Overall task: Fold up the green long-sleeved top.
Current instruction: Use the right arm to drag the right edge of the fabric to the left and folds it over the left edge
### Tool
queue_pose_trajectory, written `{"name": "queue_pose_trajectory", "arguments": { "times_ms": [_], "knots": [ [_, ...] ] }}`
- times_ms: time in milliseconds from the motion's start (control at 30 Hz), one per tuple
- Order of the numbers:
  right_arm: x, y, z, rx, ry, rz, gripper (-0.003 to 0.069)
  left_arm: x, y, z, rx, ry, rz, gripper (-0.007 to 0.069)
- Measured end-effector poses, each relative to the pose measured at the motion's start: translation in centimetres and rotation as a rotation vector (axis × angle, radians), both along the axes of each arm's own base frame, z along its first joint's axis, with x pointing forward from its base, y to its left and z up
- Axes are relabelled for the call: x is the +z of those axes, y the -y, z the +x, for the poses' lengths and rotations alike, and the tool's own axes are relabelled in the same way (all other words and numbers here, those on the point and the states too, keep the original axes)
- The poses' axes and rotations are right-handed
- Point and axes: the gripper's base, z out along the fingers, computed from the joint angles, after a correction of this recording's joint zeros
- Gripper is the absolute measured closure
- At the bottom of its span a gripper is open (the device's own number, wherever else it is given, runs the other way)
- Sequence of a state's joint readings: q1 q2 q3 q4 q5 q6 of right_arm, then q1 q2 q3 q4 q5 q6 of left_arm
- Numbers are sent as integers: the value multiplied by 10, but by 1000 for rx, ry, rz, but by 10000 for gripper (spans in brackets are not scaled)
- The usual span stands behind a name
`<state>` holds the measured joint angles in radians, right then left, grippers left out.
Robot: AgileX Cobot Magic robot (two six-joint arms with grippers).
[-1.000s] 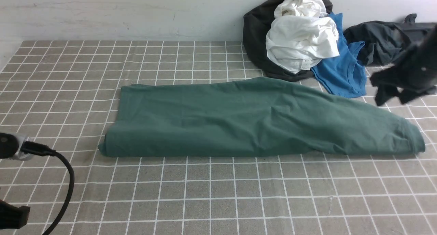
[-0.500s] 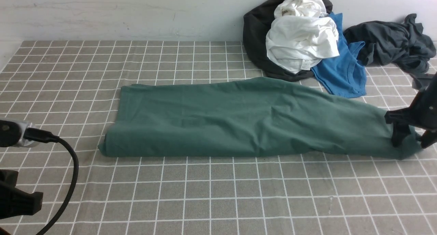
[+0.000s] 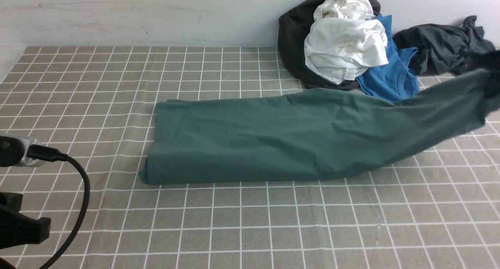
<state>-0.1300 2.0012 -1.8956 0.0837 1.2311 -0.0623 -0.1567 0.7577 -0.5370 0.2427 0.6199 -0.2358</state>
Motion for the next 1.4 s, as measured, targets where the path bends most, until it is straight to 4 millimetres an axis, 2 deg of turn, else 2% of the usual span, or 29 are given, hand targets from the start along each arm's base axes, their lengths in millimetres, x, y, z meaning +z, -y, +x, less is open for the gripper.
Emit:
{"name": "queue_pose_trajectory", "arguments": {
  "times_ms": [33,67,100,133,167,200,233,300,333,367,467,533,567,600,700,733,767,833,967,1067,1200,1300,1367,1400],
  "knots": [
    [12,-17,-1,39,37,54,626,0,0,0,-1,5,-7,632],
    [22,-46,-2,108,68,123,626,0,1,0,1,6,-20,632],
    [26,-60,-3,146,77,148,626,0,2,0,1,7,-26,632],
    [27,-70,-3,168,79,166,626,0,2,0,1,7,-28,632],
    [29,-106,-6,264,82,223,626,1,2,0,1,8,-34,632],
    [28,-116,-7,290,80,229,626,0,2,0,1,8,-36,632],
    [25,-159,-11,398,84,275,626,0,2,0,1,8,-36,632],
    [18,-205,-14,503,120,320,626,0,2,0,1,8,-36,632],
    [17,-210,-15,513,124,331,626,0,2,0,1,8,-36,632],
    [7,-248,-17,586,156,372,626,0,2,0,1,8,-36,632],
    [-24,-311,-22,674,211,448,626,0,2,0,1,8,-36,632],
    [-42,-339,-24,683,230,502,626,0,2,0,1,8,-36,632],
    [-47,-344,-25,687,224,507,626,0,2,0,1,8,-36,632],
    [-60,-362,-25,688,230,540,623,0,2,0,1,8,-36,632],
    [-69,-378,-24,697,237,576,604,0,2,0,2,8,-37,632],
    [-73,-388,-22,716,248,590,564,0,2,0,2,8,-38,632],
    [-71,-389,-22,722,257,590,558,0,2,0,2,8,-38,632],
    [-64,-394,-18,746,296,604,465,0,2,0,2,8,-38,632],
    [-45,-395,-14,786,364,598,333,0,2,0,2,7,-39,632],
    [-35,-391,-10,813,402,560,296,0,2,0,2,7,-39,632],
    [-40,-382,-8,849,357,486,334,0,2,0,2,7,-39,632],
    [-60,-385,-10,875,267,455,421,1,2,0,3,11,-47,632],
    [-84,-392,-12,884,205,446,505,4,3,-3,4,29,-64,632],
    [-87,-393,-12,885,200,445,505,4,3,-4,4,32,-65,632]
  ]
}}
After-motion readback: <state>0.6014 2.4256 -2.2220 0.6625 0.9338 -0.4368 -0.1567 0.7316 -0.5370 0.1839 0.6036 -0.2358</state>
